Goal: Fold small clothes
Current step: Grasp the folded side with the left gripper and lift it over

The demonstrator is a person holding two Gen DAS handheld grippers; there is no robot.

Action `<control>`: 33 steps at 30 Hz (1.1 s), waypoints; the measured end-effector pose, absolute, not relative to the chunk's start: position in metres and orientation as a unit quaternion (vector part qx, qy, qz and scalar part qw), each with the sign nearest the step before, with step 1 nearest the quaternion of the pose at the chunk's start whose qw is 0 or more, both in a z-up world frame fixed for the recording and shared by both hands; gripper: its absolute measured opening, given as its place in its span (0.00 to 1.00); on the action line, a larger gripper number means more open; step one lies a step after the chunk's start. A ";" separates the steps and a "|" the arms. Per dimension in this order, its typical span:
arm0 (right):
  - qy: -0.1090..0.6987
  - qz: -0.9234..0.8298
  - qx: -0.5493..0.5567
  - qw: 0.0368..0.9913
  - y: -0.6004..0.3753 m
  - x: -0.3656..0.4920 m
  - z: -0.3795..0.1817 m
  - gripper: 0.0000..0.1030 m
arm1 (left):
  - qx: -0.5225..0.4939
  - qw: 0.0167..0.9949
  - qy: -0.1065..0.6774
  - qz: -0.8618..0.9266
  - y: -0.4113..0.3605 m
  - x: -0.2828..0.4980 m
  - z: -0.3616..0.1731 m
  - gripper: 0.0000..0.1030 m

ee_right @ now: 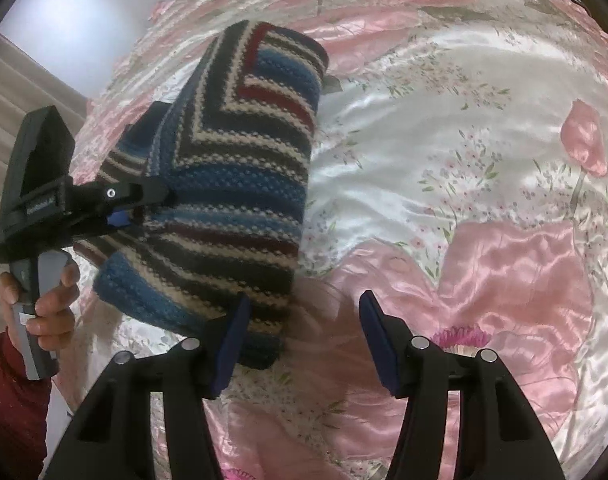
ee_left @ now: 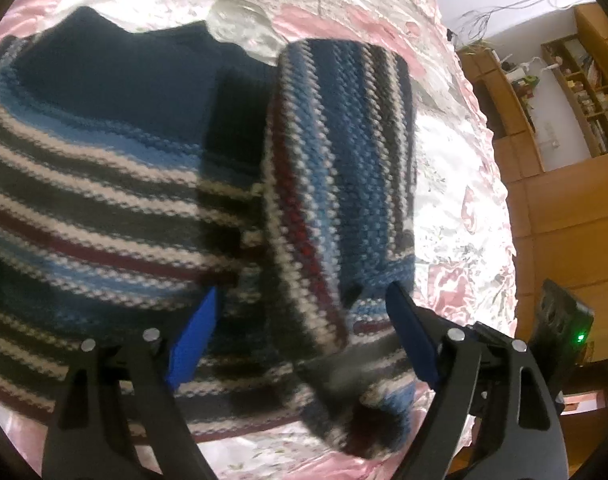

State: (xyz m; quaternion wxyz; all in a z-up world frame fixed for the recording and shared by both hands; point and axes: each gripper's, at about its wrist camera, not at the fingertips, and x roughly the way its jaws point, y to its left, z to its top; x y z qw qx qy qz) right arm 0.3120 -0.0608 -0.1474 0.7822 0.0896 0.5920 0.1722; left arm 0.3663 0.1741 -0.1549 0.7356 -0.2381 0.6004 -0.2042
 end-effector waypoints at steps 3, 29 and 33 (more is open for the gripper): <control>0.593 0.172 0.097 0.781 -0.065 0.311 -0.151 0.56 | -0.231 0.736 0.604 -0.202 0.164 0.368 -0.157 0.77; 0.593 0.187 0.107 0.776 -0.059 0.305 -0.152 0.56 | -0.260 0.802 0.501 -0.197 0.223 0.354 -0.081 0.23; 0.594 0.196 0.098 0.774 -0.044 0.305 -0.151 0.56 | -0.254 0.810 0.498 -0.179 0.253 0.354 -0.073 0.24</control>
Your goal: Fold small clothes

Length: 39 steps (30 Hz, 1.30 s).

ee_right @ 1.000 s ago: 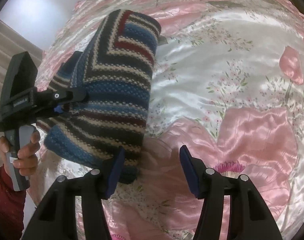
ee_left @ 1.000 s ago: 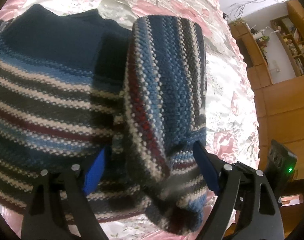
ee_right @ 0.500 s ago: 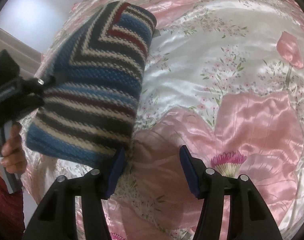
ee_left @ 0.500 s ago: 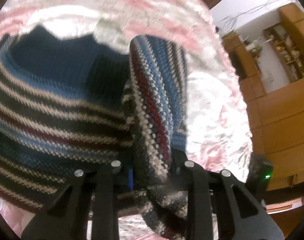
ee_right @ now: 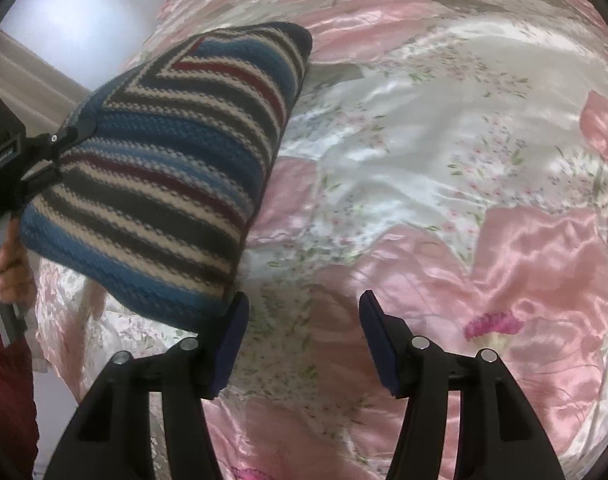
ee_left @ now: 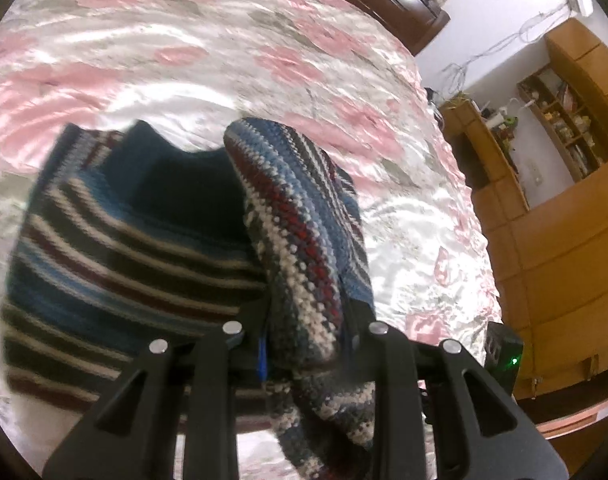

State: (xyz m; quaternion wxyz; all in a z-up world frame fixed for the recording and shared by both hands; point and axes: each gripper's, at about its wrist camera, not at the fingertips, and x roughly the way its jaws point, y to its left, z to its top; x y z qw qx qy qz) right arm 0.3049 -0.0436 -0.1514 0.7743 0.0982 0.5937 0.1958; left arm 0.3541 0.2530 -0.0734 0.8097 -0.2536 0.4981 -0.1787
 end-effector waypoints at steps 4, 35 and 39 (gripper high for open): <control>0.594 0.207 0.093 0.772 -0.028 0.305 -0.151 0.56 | -0.248 0.816 0.498 -0.159 0.282 0.358 -0.068 0.24; 0.604 0.263 0.028 0.752 0.067 0.299 -0.164 0.61 | -0.219 0.809 0.542 -0.061 0.417 0.356 -0.150 0.29; 0.602 0.261 0.033 0.754 0.065 0.297 -0.159 0.61 | -0.200 0.817 0.539 -0.050 0.416 0.348 -0.130 0.47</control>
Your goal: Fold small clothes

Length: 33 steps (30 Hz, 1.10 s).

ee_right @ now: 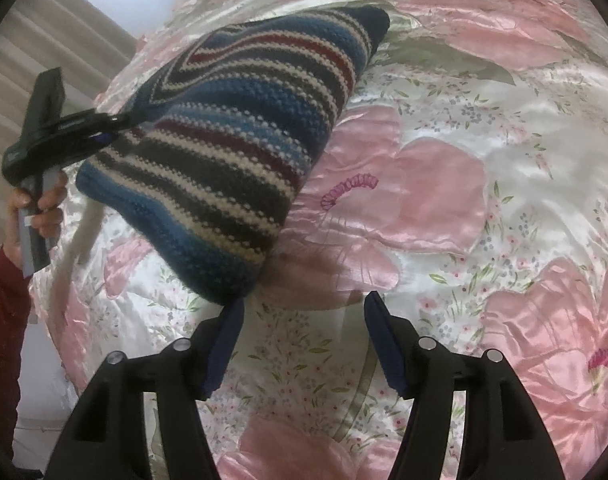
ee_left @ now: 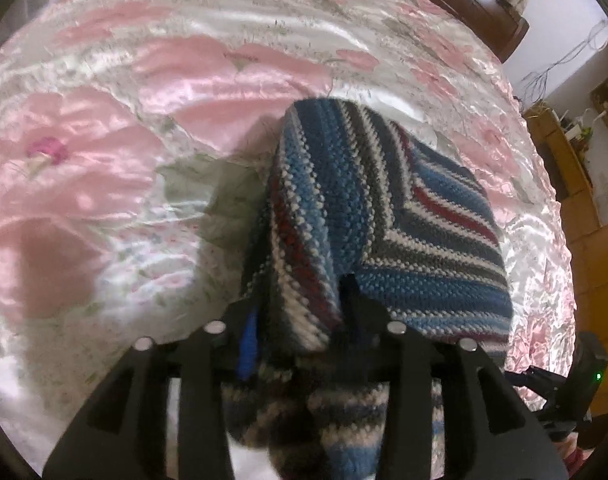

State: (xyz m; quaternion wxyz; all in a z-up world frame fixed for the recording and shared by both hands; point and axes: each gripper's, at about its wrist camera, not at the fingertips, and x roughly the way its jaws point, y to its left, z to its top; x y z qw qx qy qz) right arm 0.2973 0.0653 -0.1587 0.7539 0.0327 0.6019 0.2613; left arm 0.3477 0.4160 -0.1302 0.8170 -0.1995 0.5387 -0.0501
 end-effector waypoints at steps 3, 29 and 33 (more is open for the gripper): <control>0.595 0.262 0.035 0.759 0.061 0.294 -0.150 0.65 | -0.193 0.829 0.523 -0.056 0.420 0.326 -0.103 0.63; 0.606 0.258 0.079 0.748 0.074 0.289 -0.137 0.66 | -0.234 0.777 0.582 -0.055 0.433 0.271 -0.158 0.08; 0.613 0.262 0.107 0.737 0.077 0.296 -0.143 0.69 | -0.223 0.784 0.576 -0.060 0.430 0.270 -0.152 0.15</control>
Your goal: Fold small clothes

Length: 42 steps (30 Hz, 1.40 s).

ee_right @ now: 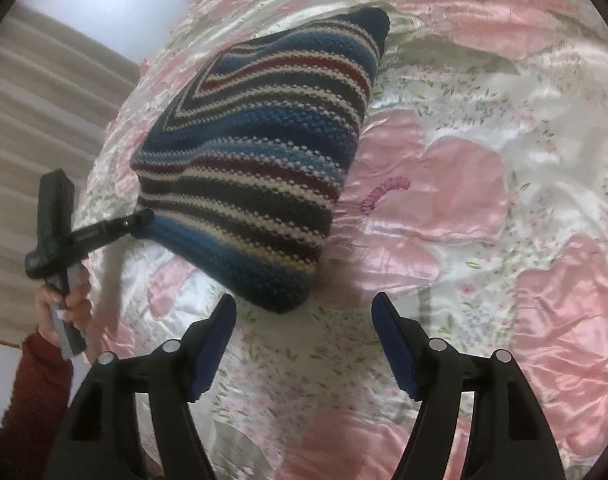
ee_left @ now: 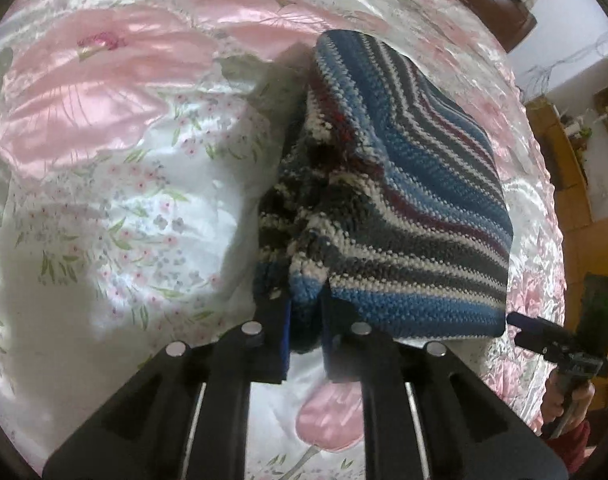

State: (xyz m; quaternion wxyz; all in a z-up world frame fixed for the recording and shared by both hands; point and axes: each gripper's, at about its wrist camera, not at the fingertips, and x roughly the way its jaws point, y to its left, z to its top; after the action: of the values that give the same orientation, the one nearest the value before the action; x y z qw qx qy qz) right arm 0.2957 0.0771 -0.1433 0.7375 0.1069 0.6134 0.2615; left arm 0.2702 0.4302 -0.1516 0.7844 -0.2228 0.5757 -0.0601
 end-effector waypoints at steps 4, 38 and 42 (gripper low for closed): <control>0.629 0.271 0.153 0.712 0.090 0.309 -0.162 0.69 | -0.216 0.785 0.577 -0.061 0.429 0.272 -0.151 0.16; 0.610 0.256 0.051 0.748 0.063 0.304 -0.129 0.59 | -0.197 0.813 0.535 -0.120 0.408 0.253 -0.100 0.78; 0.596 0.236 0.054 0.766 0.056 0.325 -0.114 0.59 | -0.190 0.820 0.530 -0.103 0.406 0.289 -0.087 0.80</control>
State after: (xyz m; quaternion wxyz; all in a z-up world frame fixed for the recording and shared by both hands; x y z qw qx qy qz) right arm 0.3248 0.0561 -0.1141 0.7659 0.0540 0.5956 0.2360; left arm 0.2886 0.4063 -0.0866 0.8200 -0.1903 0.5298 -0.1032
